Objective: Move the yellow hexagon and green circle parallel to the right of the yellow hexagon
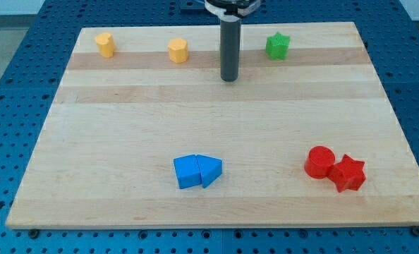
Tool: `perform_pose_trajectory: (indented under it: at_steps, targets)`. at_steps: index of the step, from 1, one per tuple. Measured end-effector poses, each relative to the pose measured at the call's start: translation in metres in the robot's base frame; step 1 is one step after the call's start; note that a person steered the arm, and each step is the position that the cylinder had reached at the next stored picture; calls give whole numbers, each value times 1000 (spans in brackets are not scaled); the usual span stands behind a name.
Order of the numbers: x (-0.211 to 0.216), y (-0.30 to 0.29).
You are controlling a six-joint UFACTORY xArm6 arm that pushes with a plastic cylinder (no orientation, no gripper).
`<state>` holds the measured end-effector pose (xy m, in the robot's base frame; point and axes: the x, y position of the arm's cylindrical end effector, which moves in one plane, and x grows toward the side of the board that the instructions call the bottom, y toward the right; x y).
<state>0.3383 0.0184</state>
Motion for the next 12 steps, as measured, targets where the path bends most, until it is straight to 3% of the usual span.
perform_pose_trajectory:
  at_steps: [2,3,6,8,10,11,12]
  targets:
    - [-49,-1]
    - [-20,-58]
    - [-75,-91]
    - [-101,-77]
    - [-111,-128]
    - [-116,-116]
    - [-118,-56]
